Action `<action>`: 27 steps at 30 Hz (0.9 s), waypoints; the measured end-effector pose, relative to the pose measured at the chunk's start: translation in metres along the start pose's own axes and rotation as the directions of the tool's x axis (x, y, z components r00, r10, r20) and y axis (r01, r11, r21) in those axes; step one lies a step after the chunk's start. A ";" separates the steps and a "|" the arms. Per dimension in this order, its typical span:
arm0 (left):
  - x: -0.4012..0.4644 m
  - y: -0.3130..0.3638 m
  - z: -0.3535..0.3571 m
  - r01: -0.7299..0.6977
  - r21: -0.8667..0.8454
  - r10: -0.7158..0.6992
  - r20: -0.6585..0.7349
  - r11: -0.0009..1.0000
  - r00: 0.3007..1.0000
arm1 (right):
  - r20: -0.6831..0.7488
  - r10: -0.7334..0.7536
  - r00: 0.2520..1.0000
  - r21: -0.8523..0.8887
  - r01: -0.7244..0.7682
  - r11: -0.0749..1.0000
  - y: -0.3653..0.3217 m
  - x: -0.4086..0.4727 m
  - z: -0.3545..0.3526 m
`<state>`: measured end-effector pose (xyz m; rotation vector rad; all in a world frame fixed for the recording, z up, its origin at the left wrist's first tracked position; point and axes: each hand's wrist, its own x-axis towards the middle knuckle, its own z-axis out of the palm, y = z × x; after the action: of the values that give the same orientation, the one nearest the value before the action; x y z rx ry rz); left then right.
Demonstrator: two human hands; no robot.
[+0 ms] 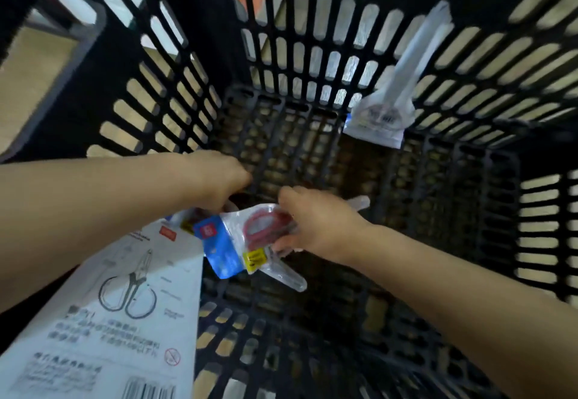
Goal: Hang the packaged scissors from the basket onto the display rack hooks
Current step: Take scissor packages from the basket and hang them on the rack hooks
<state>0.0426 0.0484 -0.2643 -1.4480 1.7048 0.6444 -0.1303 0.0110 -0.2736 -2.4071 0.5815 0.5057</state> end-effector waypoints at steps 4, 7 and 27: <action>-0.001 0.000 -0.003 0.049 0.040 -0.050 0.036 0.998 0.998 | 0.028 0.129 0.991 0.270 -0.132 0.954 0.020 -0.008 -0.008; -0.005 -0.005 0.003 0.042 0.018 -0.043 0.050 0.999 0.998 | 0.069 0.171 0.983 0.387 -0.184 0.903 0.032 -0.015 -0.009; -0.009 0.003 0.001 0.099 0.071 -0.103 0.058 0.993 0.993 | 0.039 0.553 0.832 0.938 -0.222 0.268 0.086 -0.021 -0.006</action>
<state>0.0404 0.0555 -0.2579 -1.4413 1.5804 0.5651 -0.1901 -0.0488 -0.2988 -1.1720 1.2394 -0.0755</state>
